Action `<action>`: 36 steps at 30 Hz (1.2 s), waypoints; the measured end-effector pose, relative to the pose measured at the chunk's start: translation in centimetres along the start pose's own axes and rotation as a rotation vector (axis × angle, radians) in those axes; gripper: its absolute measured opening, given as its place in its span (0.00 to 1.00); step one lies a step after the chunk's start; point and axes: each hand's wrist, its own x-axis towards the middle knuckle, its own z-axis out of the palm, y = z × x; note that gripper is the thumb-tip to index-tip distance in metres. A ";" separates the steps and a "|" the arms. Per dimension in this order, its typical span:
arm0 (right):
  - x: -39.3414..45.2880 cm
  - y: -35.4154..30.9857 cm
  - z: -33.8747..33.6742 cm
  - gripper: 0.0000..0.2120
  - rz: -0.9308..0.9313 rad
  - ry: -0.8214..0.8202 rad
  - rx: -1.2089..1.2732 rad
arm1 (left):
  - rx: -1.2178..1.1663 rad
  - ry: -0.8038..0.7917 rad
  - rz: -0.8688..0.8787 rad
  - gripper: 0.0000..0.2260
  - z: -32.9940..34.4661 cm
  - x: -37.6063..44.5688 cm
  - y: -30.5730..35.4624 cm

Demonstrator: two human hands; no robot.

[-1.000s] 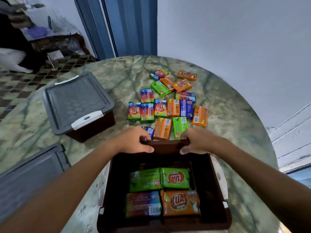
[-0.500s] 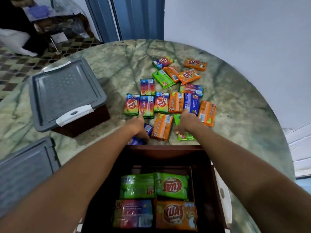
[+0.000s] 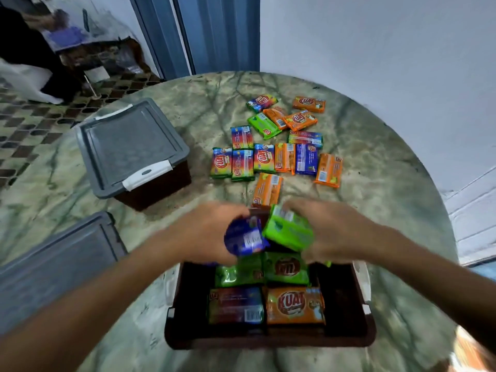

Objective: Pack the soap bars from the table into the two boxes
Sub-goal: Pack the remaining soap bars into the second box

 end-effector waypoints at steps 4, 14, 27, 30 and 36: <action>0.4 -0.9 6.9 0.37 0.001 -0.101 -0.203 | 0.102 -0.191 -0.058 0.30 5.9 0.2 -0.2; 1.4 -0.6 9.2 0.32 0.032 -0.041 -0.121 | 0.124 -0.034 0.003 0.30 6.5 -0.2 -0.9; 3.5 3.6 4.0 0.17 0.212 0.242 -0.197 | 0.059 0.126 -0.123 0.10 2.2 3.6 -3.2; 3.7 4.6 3.9 0.16 0.192 0.252 -0.167 | 0.060 0.106 -0.120 0.11 1.8 4.8 -3.0; 5.2 7.7 2.9 0.15 0.230 0.267 -0.134 | -0.003 0.146 -0.175 0.15 1.3 8.0 -2.3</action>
